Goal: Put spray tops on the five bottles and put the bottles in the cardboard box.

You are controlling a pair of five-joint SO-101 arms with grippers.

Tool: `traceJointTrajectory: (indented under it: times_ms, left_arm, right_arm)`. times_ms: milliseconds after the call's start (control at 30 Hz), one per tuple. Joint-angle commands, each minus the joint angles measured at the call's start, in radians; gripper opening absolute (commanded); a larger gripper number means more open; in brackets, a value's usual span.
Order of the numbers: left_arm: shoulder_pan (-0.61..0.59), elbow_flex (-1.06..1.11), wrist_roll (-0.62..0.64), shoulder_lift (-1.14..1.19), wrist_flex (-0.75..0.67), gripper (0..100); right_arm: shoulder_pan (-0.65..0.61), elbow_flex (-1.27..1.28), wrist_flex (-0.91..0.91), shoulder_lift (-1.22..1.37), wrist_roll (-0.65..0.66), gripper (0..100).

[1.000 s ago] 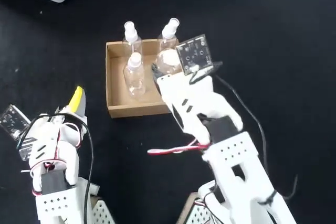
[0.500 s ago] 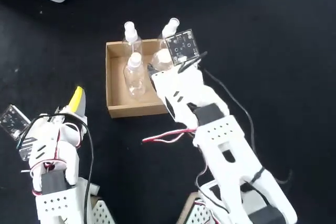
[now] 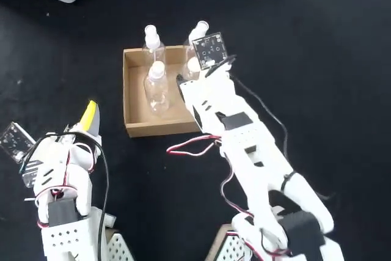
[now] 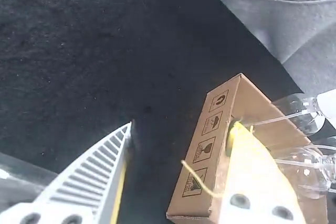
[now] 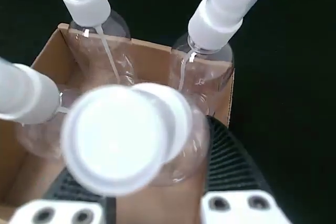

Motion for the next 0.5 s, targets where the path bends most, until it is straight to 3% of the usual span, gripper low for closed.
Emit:
traceJointTrajectory:
  times_ms: [0, 467]
  left_arm:
    - [-0.007, -0.004, -0.003, -0.014, -0.025, 27]
    - [-0.007, -0.004, -0.003, -0.014, -0.021, 27]
  right_arm:
    - [0.021, -0.110, -0.034, 0.024, -0.003, 8.1]
    - [0.055, -0.165, -0.034, 0.136, -0.003, 8.1]
